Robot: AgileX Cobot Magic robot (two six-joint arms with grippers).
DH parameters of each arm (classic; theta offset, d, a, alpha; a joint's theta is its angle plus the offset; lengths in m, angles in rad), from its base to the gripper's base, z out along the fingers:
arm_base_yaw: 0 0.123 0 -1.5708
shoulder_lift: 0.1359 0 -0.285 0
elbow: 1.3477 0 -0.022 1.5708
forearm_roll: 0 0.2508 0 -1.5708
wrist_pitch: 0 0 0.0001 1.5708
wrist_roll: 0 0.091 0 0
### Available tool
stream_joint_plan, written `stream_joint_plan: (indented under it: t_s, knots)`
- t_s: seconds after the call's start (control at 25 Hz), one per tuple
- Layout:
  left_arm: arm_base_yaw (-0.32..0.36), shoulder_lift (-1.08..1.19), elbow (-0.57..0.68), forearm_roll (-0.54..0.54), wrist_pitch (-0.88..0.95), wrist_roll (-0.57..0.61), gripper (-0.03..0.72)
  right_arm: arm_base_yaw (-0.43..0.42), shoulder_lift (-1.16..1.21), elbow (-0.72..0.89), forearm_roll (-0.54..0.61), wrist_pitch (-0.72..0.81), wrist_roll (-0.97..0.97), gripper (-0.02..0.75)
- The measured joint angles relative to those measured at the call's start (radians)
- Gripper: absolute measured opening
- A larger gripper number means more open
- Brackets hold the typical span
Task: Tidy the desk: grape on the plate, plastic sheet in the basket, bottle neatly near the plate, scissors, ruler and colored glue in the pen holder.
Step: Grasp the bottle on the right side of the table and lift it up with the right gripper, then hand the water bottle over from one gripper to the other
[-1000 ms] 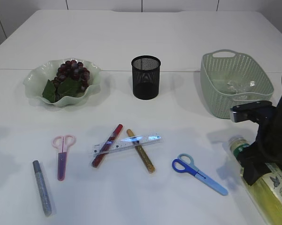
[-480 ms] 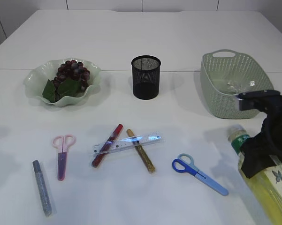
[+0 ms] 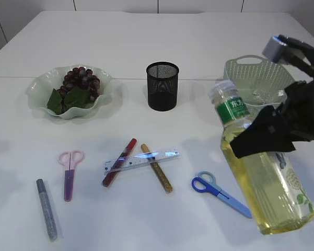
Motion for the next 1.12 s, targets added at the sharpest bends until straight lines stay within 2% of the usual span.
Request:
stream_joint_plan:
  t_s: [0.44, 0.64, 0.84, 1.12]
  knots:
    - [0.0, 0.0, 0.0, -0.002, -0.005, 0.0, 0.364, 0.006, -0.025, 0.0, 0.532, 0.113, -0.463, 0.459]
    - [0.0, 0.0, 0.0, -0.002, -0.009, 0.0, 0.364, 0.088, -0.025, 0.0, 0.723, 0.134, -0.644, 0.459]
    - [0.0, 0.0, 0.0, -0.002, -0.069, 0.0, 0.361, 0.162, -0.026, 0.0, 0.791, 0.158, -0.719, 0.459]
    - [0.0, 0.0, 0.0, -0.058, -0.187, 0.0, 0.361, 0.164, -0.028, 0.0, 0.819, 0.191, -0.734, 0.459]
